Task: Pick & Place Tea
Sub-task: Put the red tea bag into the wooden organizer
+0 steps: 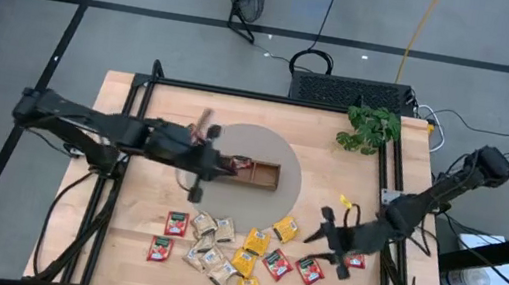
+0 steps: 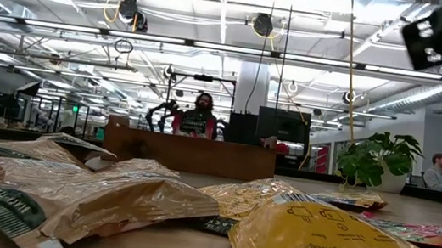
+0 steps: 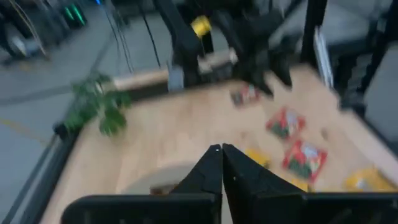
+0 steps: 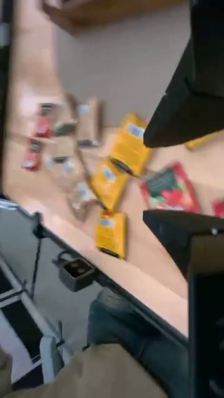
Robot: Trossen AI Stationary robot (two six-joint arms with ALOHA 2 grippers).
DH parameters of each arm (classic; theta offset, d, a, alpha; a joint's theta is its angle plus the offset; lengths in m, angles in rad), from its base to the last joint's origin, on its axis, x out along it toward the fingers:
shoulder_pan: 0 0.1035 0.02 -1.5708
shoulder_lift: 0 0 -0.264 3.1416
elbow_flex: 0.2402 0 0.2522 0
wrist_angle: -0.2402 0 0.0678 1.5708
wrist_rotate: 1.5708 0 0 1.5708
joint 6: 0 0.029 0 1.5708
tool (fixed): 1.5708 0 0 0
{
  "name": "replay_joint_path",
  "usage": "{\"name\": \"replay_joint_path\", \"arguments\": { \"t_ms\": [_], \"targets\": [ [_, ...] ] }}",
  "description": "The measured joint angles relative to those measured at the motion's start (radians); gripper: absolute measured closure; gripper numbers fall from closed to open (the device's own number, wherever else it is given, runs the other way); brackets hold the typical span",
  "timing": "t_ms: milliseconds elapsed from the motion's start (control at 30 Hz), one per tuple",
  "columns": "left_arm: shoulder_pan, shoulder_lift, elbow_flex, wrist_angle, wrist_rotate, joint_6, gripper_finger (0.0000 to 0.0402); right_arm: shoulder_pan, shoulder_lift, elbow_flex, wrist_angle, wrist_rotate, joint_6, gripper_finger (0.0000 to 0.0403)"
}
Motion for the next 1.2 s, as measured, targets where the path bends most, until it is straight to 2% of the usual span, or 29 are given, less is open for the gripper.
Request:
{"name": "replay_joint_path", "arguments": {
  "t_ms": [100, 200, 300, 400, 567, 933, 1200],
  "targets": [
    [0.000, -0.090, -0.108, 0.132, -0.005, -0.003, 0.0359, 0.065, 0.005, 0.044, -0.229, 0.037, 0.152, 0.0202],
    [0.000, -0.145, -0.188, 0.232, -0.006, 0.012, 0.0343, 0.118, 0.012, 0.081, -0.508, 0.039, 0.397, 0.0195],
    [0.001, -0.171, -0.233, 0.292, -0.006, 0.030, 0.0332, 0.171, 0.027, 0.092, -0.683, -0.046, 0.628, 0.0201],
    [0.001, -0.172, -0.245, 0.310, -0.006, 0.027, 0.0326, 0.221, 0.054, 0.092, -0.776, -0.169, 0.763, 0.0213],
    [0.001, -0.172, -0.247, 0.309, -0.005, 0.024, 0.0325, 0.263, 0.100, 0.093, -0.780, -0.238, 0.830, 0.0230],
    [0.001, -0.171, -0.246, 0.314, -0.005, 0.024, 0.0325, 0.316, 0.321, 0.098, -0.767, -0.260, 0.790, 0.0236],
    [0.001, -0.171, -0.246, 0.314, -0.005, 0.025, 0.0325, 0.316, 0.405, 0.096, -0.805, -0.276, 0.871, 0.0245]
  ]
}}
